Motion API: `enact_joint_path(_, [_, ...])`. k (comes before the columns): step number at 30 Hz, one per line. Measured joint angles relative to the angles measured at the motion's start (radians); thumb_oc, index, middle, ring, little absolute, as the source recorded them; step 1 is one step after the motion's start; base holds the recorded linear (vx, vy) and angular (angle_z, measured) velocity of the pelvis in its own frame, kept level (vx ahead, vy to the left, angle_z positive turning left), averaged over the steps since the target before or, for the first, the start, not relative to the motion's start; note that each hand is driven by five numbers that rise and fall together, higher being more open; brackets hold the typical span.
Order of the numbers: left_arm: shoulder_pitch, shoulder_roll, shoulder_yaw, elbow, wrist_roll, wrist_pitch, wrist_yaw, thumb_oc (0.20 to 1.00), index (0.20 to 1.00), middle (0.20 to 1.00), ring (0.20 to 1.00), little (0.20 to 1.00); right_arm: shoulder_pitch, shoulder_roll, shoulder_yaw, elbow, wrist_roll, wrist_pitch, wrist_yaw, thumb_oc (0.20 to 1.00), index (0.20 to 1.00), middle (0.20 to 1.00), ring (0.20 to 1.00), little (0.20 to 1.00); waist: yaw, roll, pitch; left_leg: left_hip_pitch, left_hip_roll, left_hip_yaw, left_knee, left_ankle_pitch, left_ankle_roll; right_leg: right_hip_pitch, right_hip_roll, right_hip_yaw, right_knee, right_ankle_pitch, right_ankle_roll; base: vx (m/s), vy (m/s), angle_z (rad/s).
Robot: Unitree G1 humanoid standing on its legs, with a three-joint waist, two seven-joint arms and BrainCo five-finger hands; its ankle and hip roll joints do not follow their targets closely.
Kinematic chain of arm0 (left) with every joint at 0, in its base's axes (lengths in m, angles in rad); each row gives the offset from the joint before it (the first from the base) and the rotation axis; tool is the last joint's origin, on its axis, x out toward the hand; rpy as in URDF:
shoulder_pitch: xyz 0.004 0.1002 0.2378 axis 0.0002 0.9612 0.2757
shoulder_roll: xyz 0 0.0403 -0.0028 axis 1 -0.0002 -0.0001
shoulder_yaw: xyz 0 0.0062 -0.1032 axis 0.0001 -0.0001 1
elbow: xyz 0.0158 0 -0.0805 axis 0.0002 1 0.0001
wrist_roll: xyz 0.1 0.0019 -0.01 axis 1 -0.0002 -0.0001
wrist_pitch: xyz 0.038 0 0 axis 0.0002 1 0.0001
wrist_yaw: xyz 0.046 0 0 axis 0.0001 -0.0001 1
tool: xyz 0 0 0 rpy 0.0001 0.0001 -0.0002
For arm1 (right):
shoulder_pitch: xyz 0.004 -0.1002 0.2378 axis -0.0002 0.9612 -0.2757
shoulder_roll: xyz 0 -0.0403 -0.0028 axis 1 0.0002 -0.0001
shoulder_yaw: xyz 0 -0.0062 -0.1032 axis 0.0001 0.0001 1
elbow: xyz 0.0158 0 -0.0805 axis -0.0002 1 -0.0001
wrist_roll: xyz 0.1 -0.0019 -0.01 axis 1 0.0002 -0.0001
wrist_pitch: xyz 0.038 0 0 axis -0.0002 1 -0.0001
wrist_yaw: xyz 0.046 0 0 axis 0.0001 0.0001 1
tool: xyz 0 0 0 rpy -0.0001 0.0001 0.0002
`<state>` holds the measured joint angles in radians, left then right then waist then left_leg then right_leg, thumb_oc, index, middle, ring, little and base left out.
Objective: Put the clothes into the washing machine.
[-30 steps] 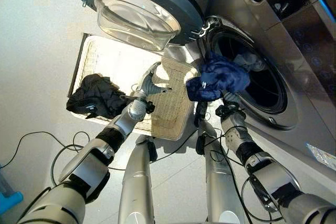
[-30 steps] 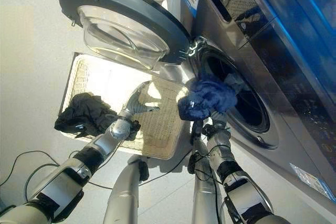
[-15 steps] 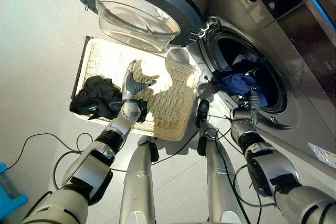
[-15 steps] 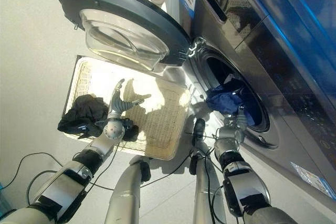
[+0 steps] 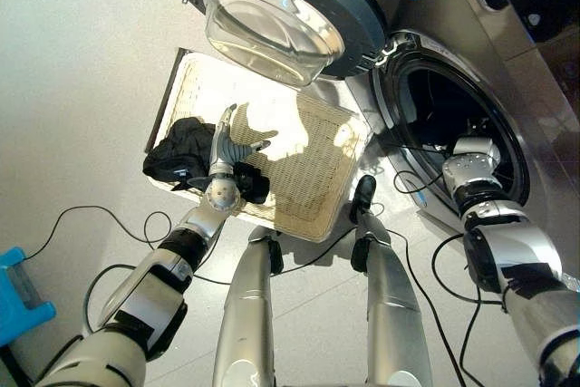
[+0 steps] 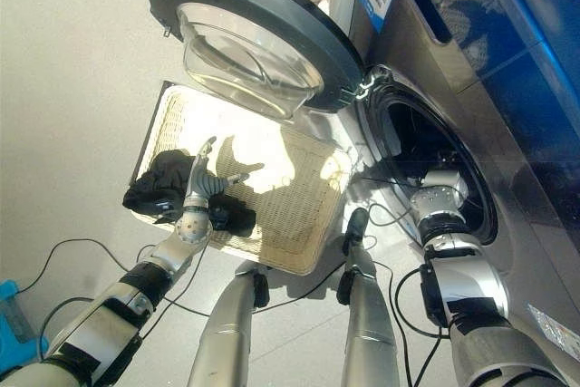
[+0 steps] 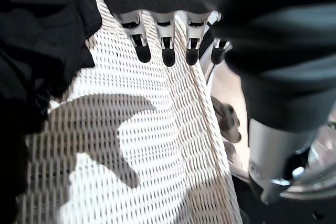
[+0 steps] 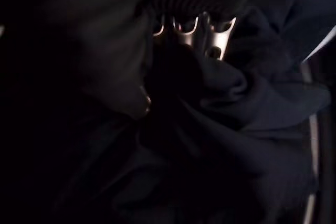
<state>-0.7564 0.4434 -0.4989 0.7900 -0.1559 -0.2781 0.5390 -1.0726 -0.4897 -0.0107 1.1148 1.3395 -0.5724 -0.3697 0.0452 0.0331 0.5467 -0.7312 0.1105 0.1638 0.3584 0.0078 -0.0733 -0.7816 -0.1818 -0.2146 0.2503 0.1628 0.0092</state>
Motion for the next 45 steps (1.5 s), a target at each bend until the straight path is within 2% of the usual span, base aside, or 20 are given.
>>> enact_joint_path(9, [0.028,0.007,0.0,-0.022,-0.023,0.001,-0.002,1.0,1.0,1.0,1.0,1.0,0.009,-0.006,0.018,-0.014,-0.085,-0.009,-0.127,0.2,0.2,0.2,0.2,0.2,-0.004,0.003,0.002,-0.003,0.001,0.0,0.007,-0.003,0.001,0.0,0.0,-0.001,0.001,0.0,0.0,0.0,0.0,0.0])
enact_joint_path(10, [0.028,0.007,0.001,-0.021,-0.023,0.001,-0.002,1.0,1.0,1.0,1.0,1.0,0.011,-0.006,0.02,-0.014,-0.102,-0.008,-0.137,0.285,0.285,0.285,0.285,0.285,-0.002,0.003,0.002,-0.003,0.001,0.0,0.007,-0.003,0.001,0.0,0.0,-0.001,0.001,0.001,0.0,0.0,0.0,0.0])
enact_joint_path(11, [0.028,0.007,0.001,-0.021,-0.023,0.001,-0.002,1.0,1.0,1.0,1.0,1.0,0.014,-0.007,0.02,-0.014,-0.123,-0.004,-0.15,1.0,1.0,1.0,1.0,1.0,-0.004,0.003,0.002,-0.003,0.001,0.0,0.007,-0.003,0.001,0.0,0.0,-0.001,0.001,0.0,0.0,0.0,0.0,0.0])
enact_joint_path(13, [0.025,0.007,0.001,-0.017,-0.023,0.001,-0.002,1.0,1.0,1.0,1.0,1.0,0.016,-0.009,0.02,-0.013,-0.144,0.019,-0.154,1.0,1.0,1.0,1.0,1.0,-0.004,0.003,0.002,-0.003,0.001,0.0,0.007,-0.003,0.001,0.0,0.0,-0.001,0.001,0.001,0.0,0.0,0.0,0.0])
enact_joint_path(15, [0.019,0.006,0.001,-0.006,-0.022,0.001,-0.004,1.0,1.0,1.0,1.0,1.0,0.018,-0.016,0.027,-0.004,-0.168,0.076,-0.14,1.0,1.0,1.0,1.0,1.0,-0.005,0.002,0.002,-0.002,0.002,0.0,0.007,-0.003,0.001,0.001,0.0,-0.001,0.002,0.001,-0.001,0.0,0.0,0.0])
enact_joint_path(16, [0.014,0.006,0.001,0.005,-0.022,0.001,-0.008,1.0,1.0,1.0,1.0,1.0,0.015,-0.032,0.053,0.026,-0.192,0.151,-0.12,1.0,1.0,1.0,1.0,1.0,-0.004,0.003,0.002,0.0,0.002,0.0,0.007,-0.003,0.001,0.002,0.0,-0.001,0.002,0.001,-0.001,0.0,0.0,0.0])
enact_joint_path(17, [0.014,0.006,0.001,0.005,-0.022,0.001,-0.008,1.0,1.0,1.0,1.0,1.0,0.015,-0.032,0.053,0.026,-0.192,0.151,-0.12,1.0,1.0,1.0,1.0,1.0,-0.004,0.003,0.002,0.0,0.002,0.0,0.007,-0.003,0.001,0.002,0.0,-0.001,0.002,0.001,-0.001,0.0,0.0,0.0])
enact_joint_path(18, [0.009,0.008,0.001,0.018,-0.021,0.004,-0.009,1.0,1.0,1.0,1.0,1.0,0.015,-0.044,0.067,0.045,-0.214,0.209,-0.103,1.0,1.0,1.0,1.0,1.0,-0.005,0.002,0.002,0.003,0.002,0.0,0.007,-0.002,0.002,0.006,0.0,-0.001,0.002,0.001,-0.001,0.0,0.0,0.0])
enact_joint_path(20, [0.005,0.008,0.0,0.024,-0.017,0.007,-0.009,1.0,1.0,1.0,1.0,1.0,0.014,-0.049,0.071,0.061,-0.235,0.244,-0.089,1.0,1.0,1.0,1.0,1.0,-0.005,0.002,0.002,0.005,0.002,-0.001,0.008,-0.002,0.002,0.007,0.0,-0.001,0.002,0.001,-0.001,0.0,0.0,0.0])
enact_joint_path(21, [-0.003,0.008,0.0,0.038,-0.004,0.008,-0.009,1.0,1.0,1.0,1.0,1.0,0.013,-0.06,0.098,0.084,-0.259,0.292,-0.069,1.0,1.0,1.0,1.0,1.0,-0.005,0.002,0.002,0.005,0.002,-0.002,0.007,-0.002,0.002,0.008,0.0,-0.003,0.002,0.001,-0.001,0.0,0.0,0.0])
enact_joint_path(23, [-0.009,0.01,0.0,0.054,0.024,0.013,-0.008,1.0,1.0,1.0,1.0,1.0,0.017,-0.062,0.102,0.093,-0.281,0.332,-0.062,1.0,1.0,1.0,1.0,1.0,-0.006,0.002,0.002,0.005,0.002,-0.002,0.007,-0.001,0.002,0.008,0.0,-0.003,0.002,0.001,-0.001,0.0,0.0,0.0])
enact_joint_path(30, [-0.04,0.011,-0.003,0.132,0.114,0.078,-0.005,1.0,1.0,1.0,1.0,1.0,0.016,-0.061,0.177,0.117,-0.489,0.478,-0.071,1.0,1.0,1.0,1.0,1.0,-0.008,0.002,0.001,0.004,0.001,-0.002,0.003,-0.001,0.002,0.008,0.0,-0.005,0.0,0.001,-0.001,0.0,0.0,0.0])
enact_joint_path(35, [-0.066,0.02,-0.032,0.217,0.234,0.178,0.02,1.0,1.0,1.0,1.0,1.0,0.019,-0.059,0.262,0.163,-0.58,0.604,-0.092,1.0,1.0,1.0,1.0,1.0,-0.008,0.002,0.001,0.002,0.001,-0.003,-0.007,-0.001,0.002,0.006,-0.001,-0.009,-0.005,-0.001,0.002,0.0,0.0,0.0])
enact_joint_path(40, [-0.096,0.065,-0.102,0.298,0.434,0.316,0.061,1.0,1.0,1.0,1.0,1.0,0.015,-0.054,0.274,0.171,-0.619,0.623,-0.168,1.0,1.0,1.0,1.0,1.0,-0.033,0.002,0.001,-0.014,0.0,-0.001,-0.019,0.002,0.004,-0.011,-0.001,-0.012,-0.013,-0.002,0.004,0.0,0.007,0.0])
enact_joint_path(42, [-0.129,0.087,-0.178,0.313,0.507,0.381,0.047,1.0,1.0,1.0,1.0,1.0,0.016,-0.053,0.288,0.169,-0.634,0.617,-0.188,1.0,1.0,1.0,1.0,1.0,-0.034,0.002,0.001,-0.024,-0.001,0.003,-0.022,0.003,0.004,-0.023,-0.001,-0.01,-0.013,0.0,0.0,0.0,0.018,0.0])
enact_joint_path(45, [-0.17,0.09,-0.225,0.35,0.605,0.455,0.011,1.0,1.0,1.0,1.0,1.0,0.023,-0.04,0.298,0.162,-0.656,0.586,-0.205,1.0,1.0,1.0,1.0,1.0,-0.044,0.002,0.001,-0.03,0.0,0.006,-0.022,0.003,0.004,-0.031,-0.001,-0.008,-0.014,-0.001,0.001,0.01,0.044,-0.02])
